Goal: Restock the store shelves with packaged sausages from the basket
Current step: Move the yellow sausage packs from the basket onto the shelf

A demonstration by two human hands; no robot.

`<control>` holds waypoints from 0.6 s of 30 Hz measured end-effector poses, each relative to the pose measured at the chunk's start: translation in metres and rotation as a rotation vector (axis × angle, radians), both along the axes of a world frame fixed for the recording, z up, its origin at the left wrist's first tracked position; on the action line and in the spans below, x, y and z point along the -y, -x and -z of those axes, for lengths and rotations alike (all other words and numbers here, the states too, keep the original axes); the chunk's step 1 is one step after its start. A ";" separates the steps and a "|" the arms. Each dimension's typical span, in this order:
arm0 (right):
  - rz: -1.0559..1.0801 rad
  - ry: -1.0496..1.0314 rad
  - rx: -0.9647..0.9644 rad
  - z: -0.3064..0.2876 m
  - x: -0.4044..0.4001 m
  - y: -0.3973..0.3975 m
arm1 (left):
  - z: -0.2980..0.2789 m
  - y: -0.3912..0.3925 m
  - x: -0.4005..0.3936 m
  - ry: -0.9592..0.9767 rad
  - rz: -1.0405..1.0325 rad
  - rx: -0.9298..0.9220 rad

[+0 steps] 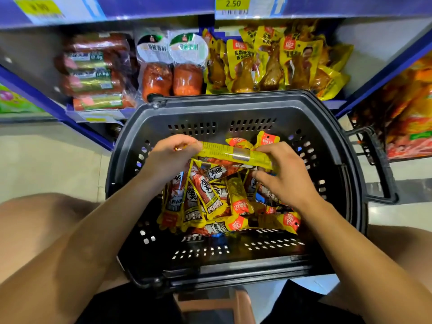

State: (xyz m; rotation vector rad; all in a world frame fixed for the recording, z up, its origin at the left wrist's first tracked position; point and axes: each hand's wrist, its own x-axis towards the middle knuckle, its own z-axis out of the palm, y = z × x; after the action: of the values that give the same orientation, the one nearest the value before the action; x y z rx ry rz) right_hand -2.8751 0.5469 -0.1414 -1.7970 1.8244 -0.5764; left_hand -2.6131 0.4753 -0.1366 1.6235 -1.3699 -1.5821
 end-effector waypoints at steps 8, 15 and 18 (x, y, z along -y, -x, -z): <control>0.047 -0.356 0.460 -0.002 -0.002 0.000 | -0.003 0.000 0.000 0.010 -0.097 -0.217; 0.066 -0.429 0.556 0.005 -0.010 -0.015 | -0.003 0.002 -0.002 -0.022 -0.195 -0.329; 0.062 -0.452 0.597 0.009 -0.014 -0.030 | -0.002 0.009 -0.009 -0.060 -0.162 -0.332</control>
State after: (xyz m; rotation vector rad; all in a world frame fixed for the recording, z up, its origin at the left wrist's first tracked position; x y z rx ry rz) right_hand -2.8454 0.5608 -0.1502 -1.1189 1.4473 -0.5856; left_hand -2.6219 0.4841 -0.1350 1.3880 -1.0028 -1.7149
